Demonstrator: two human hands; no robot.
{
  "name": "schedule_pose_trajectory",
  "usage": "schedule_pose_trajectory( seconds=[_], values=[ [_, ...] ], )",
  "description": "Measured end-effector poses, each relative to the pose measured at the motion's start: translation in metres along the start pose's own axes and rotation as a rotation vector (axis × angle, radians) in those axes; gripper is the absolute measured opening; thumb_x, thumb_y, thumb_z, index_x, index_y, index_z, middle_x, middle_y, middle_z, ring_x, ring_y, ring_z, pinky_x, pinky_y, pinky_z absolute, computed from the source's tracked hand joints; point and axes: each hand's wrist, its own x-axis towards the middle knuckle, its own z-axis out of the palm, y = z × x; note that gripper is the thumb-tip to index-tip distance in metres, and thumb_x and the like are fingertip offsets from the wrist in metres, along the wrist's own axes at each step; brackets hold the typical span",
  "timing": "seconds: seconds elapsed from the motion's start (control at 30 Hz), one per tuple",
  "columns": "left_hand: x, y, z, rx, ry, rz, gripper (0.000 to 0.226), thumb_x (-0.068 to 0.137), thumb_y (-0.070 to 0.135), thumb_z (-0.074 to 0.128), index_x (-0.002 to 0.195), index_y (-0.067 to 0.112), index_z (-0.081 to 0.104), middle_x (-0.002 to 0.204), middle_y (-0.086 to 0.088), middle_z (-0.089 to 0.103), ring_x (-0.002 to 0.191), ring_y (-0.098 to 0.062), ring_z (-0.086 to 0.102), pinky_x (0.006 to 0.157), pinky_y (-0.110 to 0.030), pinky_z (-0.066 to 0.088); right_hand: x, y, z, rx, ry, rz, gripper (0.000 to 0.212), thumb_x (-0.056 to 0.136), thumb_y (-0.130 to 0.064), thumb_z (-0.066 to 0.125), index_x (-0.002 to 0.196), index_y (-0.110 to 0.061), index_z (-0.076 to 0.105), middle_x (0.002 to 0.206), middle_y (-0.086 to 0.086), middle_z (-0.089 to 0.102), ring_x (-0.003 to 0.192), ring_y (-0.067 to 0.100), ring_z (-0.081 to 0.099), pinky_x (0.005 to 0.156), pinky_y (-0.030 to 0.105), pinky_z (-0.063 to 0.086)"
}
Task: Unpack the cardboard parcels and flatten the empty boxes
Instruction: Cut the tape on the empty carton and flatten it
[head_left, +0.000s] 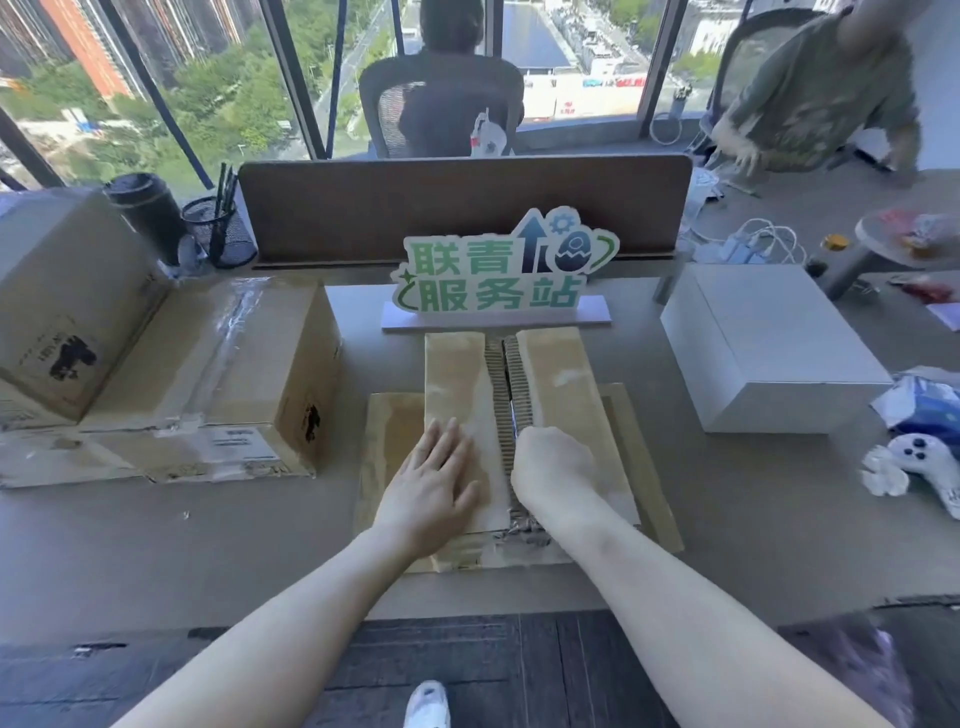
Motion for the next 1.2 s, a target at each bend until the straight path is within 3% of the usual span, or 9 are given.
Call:
schedule_pose_trajectory(
  seconds=[0.2, 0.47, 0.6, 0.7, 0.8, 0.9, 1.03, 1.2],
  values=[
    [0.000, 0.001, 0.008, -0.022, 0.077, -0.004, 0.064, 0.099, 0.046, 0.029, 0.157, 0.023, 0.014, 0.165, 0.005, -0.006, 0.150, -0.013, -0.015, 0.121, -0.031, -0.004, -0.034, -0.001, 0.023, -0.038, -0.087, 0.155, 0.028, 0.093, -0.004, 0.050, 0.116, -0.012, 0.064, 0.105, 0.007, 0.061, 0.089, 0.031, 0.061, 0.065, 0.033, 0.046],
    [0.001, -0.002, 0.009, -0.076, 0.067, 0.041, 0.065, 0.097, 0.040, 0.029, 0.157, 0.021, 0.014, 0.165, 0.003, -0.007, 0.149, -0.014, -0.017, 0.122, -0.035, -0.004, -0.086, -0.006, 0.031, -0.056, -0.092, 0.259, 0.032, 0.091, 0.000, 0.049, 0.115, -0.014, 0.065, 0.105, 0.008, 0.067, 0.094, 0.029, 0.065, 0.067, 0.032, 0.048],
    [0.002, -0.005, 0.007, -0.079, 0.044, 0.058, 0.066, 0.097, 0.041, 0.028, 0.157, 0.021, 0.012, 0.164, 0.003, -0.009, 0.149, -0.015, -0.019, 0.122, -0.036, -0.004, -0.108, 0.001, 0.043, 0.173, 0.087, 0.313, 0.041, 0.094, -0.011, 0.044, 0.119, -0.033, 0.066, 0.105, 0.000, 0.070, 0.090, 0.024, 0.064, 0.066, 0.029, 0.048],
    [0.005, -0.010, 0.000, -0.066, 0.031, 0.102, 0.063, 0.098, 0.043, 0.029, 0.156, 0.023, 0.018, 0.165, 0.003, -0.004, 0.151, -0.016, -0.012, 0.122, -0.037, -0.002, -0.119, 0.010, 0.062, 0.495, 0.246, 0.425, 0.030, 0.095, -0.014, 0.046, 0.106, -0.028, 0.071, 0.083, -0.004, 0.070, 0.076, 0.020, 0.062, 0.059, 0.031, 0.051],
    [0.009, -0.019, -0.007, -0.054, 0.046, 0.172, 0.051, 0.098, 0.042, 0.033, 0.147, 0.029, 0.035, 0.165, 0.002, 0.008, 0.151, -0.018, -0.002, 0.122, -0.037, 0.004, -0.122, 0.006, 0.082, 0.718, 0.278, 0.504, 0.032, 0.097, -0.014, 0.049, 0.117, -0.026, 0.071, 0.081, -0.009, 0.068, 0.067, 0.010, 0.057, 0.050, 0.017, 0.040],
    [0.010, -0.024, -0.005, -0.037, 0.032, 0.227, 0.049, 0.099, 0.041, 0.033, 0.147, 0.029, 0.034, 0.165, 0.001, 0.006, 0.151, -0.018, -0.006, 0.121, -0.037, 0.001, -0.118, -0.003, 0.093, 0.911, 0.341, 0.563, 0.031, 0.099, -0.013, 0.050, 0.123, -0.022, 0.068, 0.081, -0.005, 0.069, 0.060, 0.009, 0.054, 0.047, 0.013, 0.038],
    [0.009, -0.026, 0.000, -0.059, 0.041, 0.228, 0.053, 0.100, 0.040, 0.033, 0.151, 0.028, 0.029, 0.165, 0.002, 0.002, 0.151, -0.018, -0.011, 0.121, -0.037, -0.001, -0.112, -0.011, 0.101, 1.001, 0.406, 0.602, 0.031, 0.099, -0.011, 0.051, 0.124, -0.020, 0.067, 0.075, -0.002, 0.069, 0.057, 0.009, 0.052, 0.052, 0.022, 0.040],
    [0.010, -0.027, 0.004, -0.057, 0.044, 0.244, 0.055, 0.100, 0.039, 0.030, 0.152, 0.026, 0.027, 0.165, -0.001, 0.003, 0.151, -0.020, -0.013, 0.123, -0.039, 0.001, -0.106, -0.017, 0.104, 1.035, 0.457, 0.631, 0.033, 0.099, -0.009, 0.051, 0.128, -0.018, 0.065, 0.079, -0.002, 0.069, 0.056, 0.007, 0.051, 0.048, 0.016, 0.038]
  ],
)
